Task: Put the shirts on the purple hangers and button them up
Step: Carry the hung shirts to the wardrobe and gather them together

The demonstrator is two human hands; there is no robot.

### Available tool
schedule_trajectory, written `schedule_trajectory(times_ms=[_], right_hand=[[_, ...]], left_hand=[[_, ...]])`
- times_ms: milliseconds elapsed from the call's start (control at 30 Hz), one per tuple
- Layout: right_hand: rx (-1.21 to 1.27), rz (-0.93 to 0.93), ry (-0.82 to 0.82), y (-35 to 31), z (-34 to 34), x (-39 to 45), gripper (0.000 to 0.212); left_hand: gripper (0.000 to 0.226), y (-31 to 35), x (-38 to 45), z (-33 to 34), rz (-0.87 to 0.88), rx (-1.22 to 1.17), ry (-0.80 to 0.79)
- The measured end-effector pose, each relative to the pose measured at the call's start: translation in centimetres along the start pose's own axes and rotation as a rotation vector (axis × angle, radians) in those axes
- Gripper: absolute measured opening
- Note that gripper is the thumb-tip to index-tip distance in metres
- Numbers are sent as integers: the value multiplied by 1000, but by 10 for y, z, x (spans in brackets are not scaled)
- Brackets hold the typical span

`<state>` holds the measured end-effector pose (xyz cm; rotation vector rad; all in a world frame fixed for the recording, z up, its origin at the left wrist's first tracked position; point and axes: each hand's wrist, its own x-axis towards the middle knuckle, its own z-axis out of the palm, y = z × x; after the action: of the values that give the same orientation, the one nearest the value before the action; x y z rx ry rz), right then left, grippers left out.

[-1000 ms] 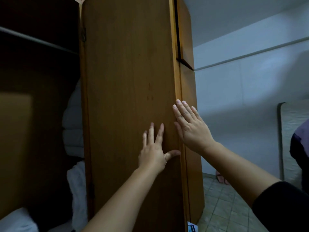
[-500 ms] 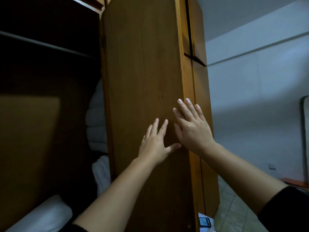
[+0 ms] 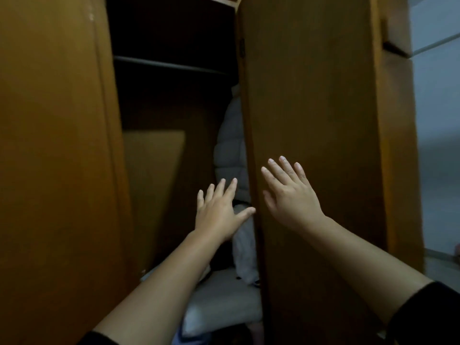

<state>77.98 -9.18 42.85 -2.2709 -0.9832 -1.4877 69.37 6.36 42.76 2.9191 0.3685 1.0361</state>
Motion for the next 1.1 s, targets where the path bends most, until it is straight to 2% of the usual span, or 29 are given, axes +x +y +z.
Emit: schedule_trajectory(times_ms=[233,567,800,1100], right_hand=[[296,-120,-100,-120,47,14,55],[696,-473,-146,-287,61,26,55],[943,-721,-226,-390,27,-1,57],[1279,-1085,-287,-480,-65,-86,59]], left_hand=[[83,-115,-57,-27,-271,213,-23],[83,-217,-171,-94,-656,468,-40],[83,-215,-273,-136,-1038,685,-23],[83,-153,-427,-191,-1433,782,3]])
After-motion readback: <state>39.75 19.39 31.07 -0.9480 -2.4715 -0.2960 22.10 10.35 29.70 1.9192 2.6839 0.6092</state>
